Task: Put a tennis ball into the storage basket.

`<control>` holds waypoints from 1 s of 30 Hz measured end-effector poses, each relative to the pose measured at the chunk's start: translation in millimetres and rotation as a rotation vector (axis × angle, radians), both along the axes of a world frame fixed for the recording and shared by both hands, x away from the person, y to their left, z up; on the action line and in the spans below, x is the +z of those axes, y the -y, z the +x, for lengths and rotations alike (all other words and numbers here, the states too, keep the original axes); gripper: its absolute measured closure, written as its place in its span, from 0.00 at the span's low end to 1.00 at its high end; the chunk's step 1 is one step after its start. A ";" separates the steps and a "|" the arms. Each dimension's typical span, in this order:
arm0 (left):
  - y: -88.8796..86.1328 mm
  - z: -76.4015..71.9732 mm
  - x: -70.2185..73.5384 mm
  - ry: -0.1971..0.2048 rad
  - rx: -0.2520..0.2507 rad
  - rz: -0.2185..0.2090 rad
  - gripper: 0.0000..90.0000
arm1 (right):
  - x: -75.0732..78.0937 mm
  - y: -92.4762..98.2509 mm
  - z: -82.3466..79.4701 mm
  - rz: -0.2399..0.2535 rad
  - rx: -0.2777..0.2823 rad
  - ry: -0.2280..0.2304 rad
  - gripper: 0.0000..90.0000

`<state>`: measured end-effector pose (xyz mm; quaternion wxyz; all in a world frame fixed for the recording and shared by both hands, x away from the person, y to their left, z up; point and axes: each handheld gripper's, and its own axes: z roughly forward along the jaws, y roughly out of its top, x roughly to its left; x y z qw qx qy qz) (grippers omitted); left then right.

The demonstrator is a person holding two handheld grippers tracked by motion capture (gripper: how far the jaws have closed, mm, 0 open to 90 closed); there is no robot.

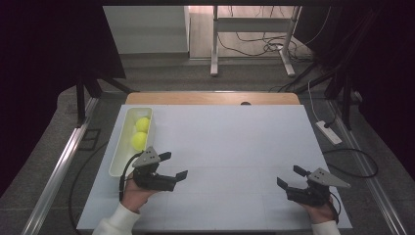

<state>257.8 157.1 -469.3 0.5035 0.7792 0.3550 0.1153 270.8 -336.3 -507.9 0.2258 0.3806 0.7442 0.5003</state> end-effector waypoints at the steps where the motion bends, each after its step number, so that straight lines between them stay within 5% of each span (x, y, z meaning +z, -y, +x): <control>1: 0.2 -1.6 -1.6 0.002 0.000 -0.002 0.11 | 0.1 0.2 -0.3 -0.001 -0.001 -0.001 0.19; 18: -19.2 -32.7 -39.2 -0.006 0.032 0.019 0.12 | -0.7 -4.5 -6.1 -0.001 0.028 -0.008 0.19; 30: -19.7 -37.6 -44.7 -0.013 0.016 0.027 0.13 | -2.2 -8.3 -8.2 -0.014 0.055 -0.015 0.19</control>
